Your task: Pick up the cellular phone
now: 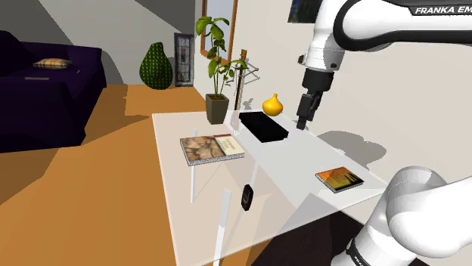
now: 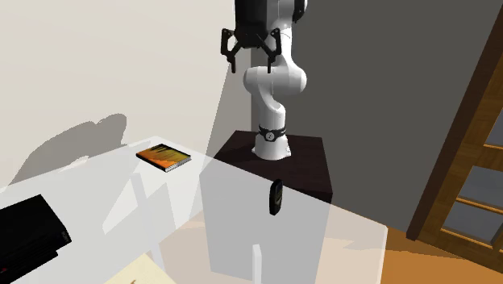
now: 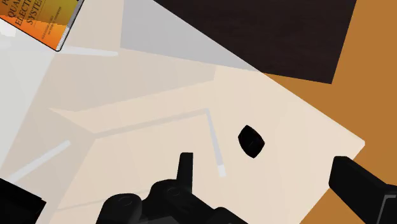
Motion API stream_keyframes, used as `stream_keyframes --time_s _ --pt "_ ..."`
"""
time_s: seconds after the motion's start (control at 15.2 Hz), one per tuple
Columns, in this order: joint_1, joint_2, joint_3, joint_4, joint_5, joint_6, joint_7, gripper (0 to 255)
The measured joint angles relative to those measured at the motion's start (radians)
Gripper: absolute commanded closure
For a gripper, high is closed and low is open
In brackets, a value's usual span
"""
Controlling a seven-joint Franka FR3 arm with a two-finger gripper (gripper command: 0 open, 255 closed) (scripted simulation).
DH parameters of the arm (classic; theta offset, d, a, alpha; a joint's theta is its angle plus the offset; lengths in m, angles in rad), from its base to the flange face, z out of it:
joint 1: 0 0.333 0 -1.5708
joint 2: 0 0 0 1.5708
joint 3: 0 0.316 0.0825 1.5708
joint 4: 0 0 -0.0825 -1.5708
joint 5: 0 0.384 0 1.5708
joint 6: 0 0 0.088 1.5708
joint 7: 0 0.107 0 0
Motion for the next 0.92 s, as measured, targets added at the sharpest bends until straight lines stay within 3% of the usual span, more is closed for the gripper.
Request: stream_keyframes --time_s 0.2,0.92 --pt "0.01 0.013 0.003 -0.029 0.0 0.044 -0.01 0" --pt "0.094 0.207 0.027 -0.237 0.001 0.466 -0.095 0"
